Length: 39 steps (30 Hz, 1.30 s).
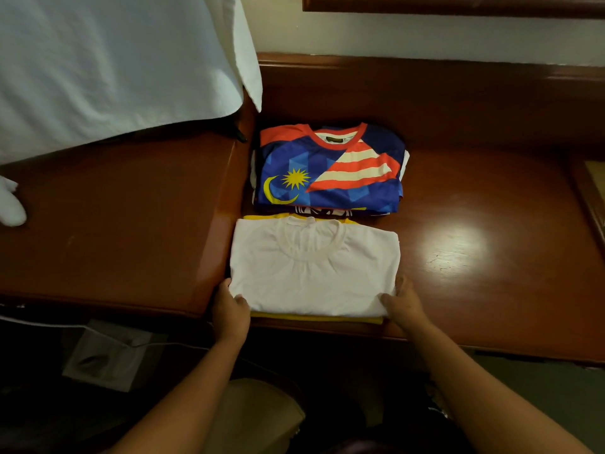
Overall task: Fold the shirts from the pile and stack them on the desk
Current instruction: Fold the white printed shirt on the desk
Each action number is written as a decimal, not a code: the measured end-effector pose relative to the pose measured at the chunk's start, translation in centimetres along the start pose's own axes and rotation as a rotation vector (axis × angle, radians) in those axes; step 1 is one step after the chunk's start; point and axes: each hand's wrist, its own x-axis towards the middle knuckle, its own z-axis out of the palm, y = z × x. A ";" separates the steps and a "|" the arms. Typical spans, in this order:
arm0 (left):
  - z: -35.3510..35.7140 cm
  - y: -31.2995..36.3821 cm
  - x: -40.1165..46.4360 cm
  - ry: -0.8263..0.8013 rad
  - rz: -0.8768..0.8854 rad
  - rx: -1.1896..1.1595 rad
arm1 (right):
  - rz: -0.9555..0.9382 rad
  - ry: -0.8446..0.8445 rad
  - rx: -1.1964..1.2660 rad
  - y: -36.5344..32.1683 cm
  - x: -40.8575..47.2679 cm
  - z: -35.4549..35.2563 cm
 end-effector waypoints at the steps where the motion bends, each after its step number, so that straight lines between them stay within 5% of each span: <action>1: 0.0 0.1 -0.2 0.013 0.050 0.050 | -0.030 0.021 -0.056 -0.3 -0.3 0.0; 6: 1.3 1.2 -1.6 0.078 0.448 0.384 | -0.305 0.196 -0.511 -1.8 -1.5 1.0; 11: 3.7 4.2 1.0 -0.115 0.666 0.610 | -0.535 0.079 -0.773 -4.1 -1.1 5.4; 15: 5.2 3.0 2.9 -0.222 0.644 0.759 | -0.527 -0.042 -0.953 -2.1 1.0 7.8; 19: 5.9 1.3 3.5 -0.161 0.672 0.744 | -0.560 -0.010 -1.038 -0.5 2.2 8.0; 39: 6.1 6.0 1.9 -0.282 0.573 0.789 | -0.499 -0.088 -0.869 -2.9 2.2 4.5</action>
